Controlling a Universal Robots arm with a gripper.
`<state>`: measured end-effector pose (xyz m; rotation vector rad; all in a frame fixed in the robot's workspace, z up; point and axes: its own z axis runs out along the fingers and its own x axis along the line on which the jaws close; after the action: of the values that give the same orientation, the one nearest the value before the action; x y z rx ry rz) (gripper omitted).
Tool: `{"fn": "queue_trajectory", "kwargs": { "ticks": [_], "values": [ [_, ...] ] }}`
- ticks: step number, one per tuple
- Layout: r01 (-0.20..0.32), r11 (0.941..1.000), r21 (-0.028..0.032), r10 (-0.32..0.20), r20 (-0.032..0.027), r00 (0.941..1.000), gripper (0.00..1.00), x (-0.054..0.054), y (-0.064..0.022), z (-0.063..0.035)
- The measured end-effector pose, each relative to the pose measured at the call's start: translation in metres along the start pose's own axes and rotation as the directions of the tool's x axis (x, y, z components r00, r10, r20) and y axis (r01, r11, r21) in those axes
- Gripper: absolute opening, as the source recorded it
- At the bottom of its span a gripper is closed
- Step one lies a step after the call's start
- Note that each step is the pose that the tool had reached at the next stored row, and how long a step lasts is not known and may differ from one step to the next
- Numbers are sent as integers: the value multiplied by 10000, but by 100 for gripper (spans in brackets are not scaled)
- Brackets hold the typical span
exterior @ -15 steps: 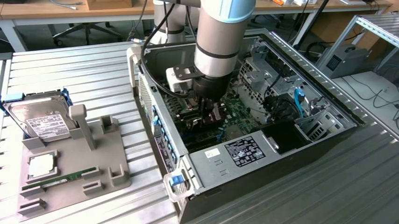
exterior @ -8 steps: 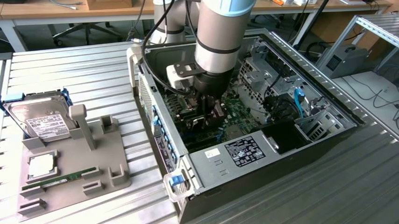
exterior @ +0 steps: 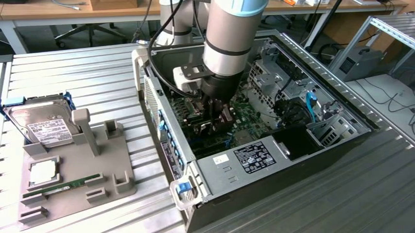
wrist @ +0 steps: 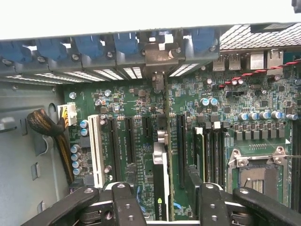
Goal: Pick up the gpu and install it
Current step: 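Insert the gpu into the slot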
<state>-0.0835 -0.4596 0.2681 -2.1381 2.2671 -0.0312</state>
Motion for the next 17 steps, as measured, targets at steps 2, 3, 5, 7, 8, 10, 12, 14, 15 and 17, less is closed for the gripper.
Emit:
{"fn": "queue_trajectory", "kwargs": {
  "ticks": [2, 3, 5, 7, 8, 10, 12, 14, 15, 17],
  "values": [
    [77, 10000, -12, -77, 1, 10000, 53, 0, -2, 2],
    [90, 10000, -14, -90, 2, 10000, 53, 0, -2, 2],
    [90, 10000, -14, -90, 3, 10000, 53, 0, -2, 3],
    [116, 9999, -15, -116, 4, 9999, 53, 0, -2, 3],
    [189, 9998, -15, -189, 6, 9998, 53, 0, -2, 3],
    [447, 9990, -15, -447, 15, 9990, 53, -1, -2, 4],
    [525, 9986, -16, -525, 16, 9986, 53, -1, -3, 3],
    [588, 9983, -16, -588, 18, 9983, 53, -3, -4, 3],
    [633, 9980, -16, -633, 20, 9980, 53, -5, -4, 4],
    [717, 9974, -16, -716, 22, 9974, 53, -6, -3, 3]
  ]
}}
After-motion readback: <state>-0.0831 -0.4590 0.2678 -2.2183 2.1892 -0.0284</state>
